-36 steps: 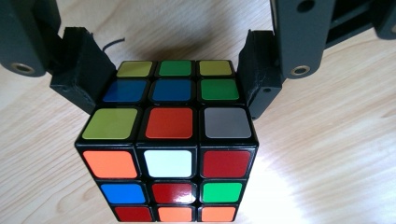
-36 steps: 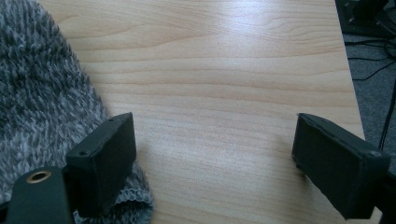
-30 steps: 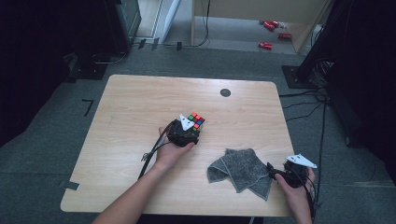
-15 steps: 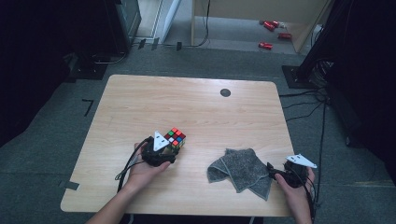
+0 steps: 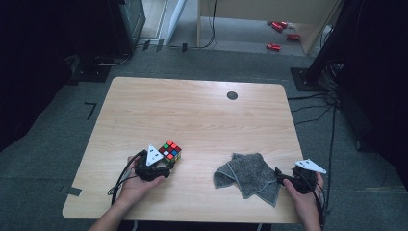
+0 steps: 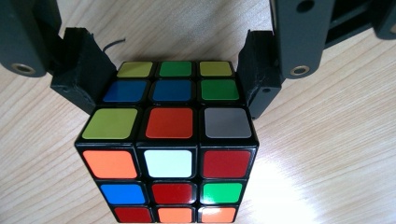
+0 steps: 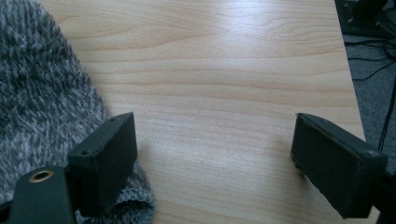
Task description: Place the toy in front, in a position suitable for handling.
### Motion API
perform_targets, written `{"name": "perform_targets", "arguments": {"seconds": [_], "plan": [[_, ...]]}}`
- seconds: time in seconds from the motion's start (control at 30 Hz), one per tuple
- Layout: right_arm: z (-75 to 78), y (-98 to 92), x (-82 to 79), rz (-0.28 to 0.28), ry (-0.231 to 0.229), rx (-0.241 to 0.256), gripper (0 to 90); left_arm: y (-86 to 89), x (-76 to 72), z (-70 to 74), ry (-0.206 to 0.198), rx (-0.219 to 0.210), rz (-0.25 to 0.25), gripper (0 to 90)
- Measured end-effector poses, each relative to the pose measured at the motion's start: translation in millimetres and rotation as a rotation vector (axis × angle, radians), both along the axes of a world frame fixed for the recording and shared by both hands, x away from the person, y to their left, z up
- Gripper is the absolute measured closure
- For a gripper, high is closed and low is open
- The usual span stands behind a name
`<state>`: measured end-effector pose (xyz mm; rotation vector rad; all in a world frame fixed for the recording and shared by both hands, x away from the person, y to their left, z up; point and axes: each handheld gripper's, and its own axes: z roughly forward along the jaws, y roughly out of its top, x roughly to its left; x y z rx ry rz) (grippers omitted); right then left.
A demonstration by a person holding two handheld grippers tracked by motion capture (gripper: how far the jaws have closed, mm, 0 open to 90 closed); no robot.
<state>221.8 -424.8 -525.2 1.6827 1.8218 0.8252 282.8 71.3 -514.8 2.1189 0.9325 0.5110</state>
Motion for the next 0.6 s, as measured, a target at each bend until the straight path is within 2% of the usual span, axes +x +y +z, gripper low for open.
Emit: {"name": "perform_targets", "arguments": {"seconds": [0.1,0.13,0.17,0.23,0.3,0.37,0.43,0.47,0.5,0.53,0.6], "plan": [[0.1,0.0,-0.5,0.004,-0.004,0.001,17.2,1.1,0.7,-1.3,0.019,-0.014,0.004,35.3],[0.4,0.3,-1.8,0.011,-0.014,-0.002,22.3,1.6,0.9,-1.4,0.025,-0.017,0.005,35.1],[0.4,0.3,-1.8,0.011,-0.014,-0.002,22.3,1.9,1.1,-1.4,0.032,-0.011,0.009,35.1],[1.5,0.8,-4.1,0.018,-0.031,-0.006,25.9,1.2,1.6,-1.9,0.043,-0.007,0.022,34.6],[5.9,2.7,-7.3,0.019,-0.050,0.011,28.0,0.7,2.7,-2.3,0.059,-0.004,0.032,32.9],[13.0,7.8,-11.3,0.035,-0.083,0.018,29.2,0.2,3.7,-2.7,0.068,0.003,0.043,28.5],[21.2,16.8,-15.4,0.065,-0.113,0.020,29.2,-0.4,4.7,-2.9,0.078,0.005,0.048,24.9],[29.0,29.0,-19.0,0.106,-0.139,0.027,29.1,-0.6,5.3,-3.0,0.084,0.002,0.049,21.4],[29.0,29.0,-19.0,0.106,-0.139,0.027,29.1,-0.9,6.1,-3.2,0.093,-0.006,0.050,21.4],[32.5,35.9,-20.6,0.130,-0.150,0.037,28.8,-1.3,7.3,-3.3,0.107,-0.008,0.050,19.8],[38.4,49.6,-22.4,0.183,-0.162,0.073,27.2,-2.7,8.5,-3.6,0.102,-0.003,0.070,17.6]]}}
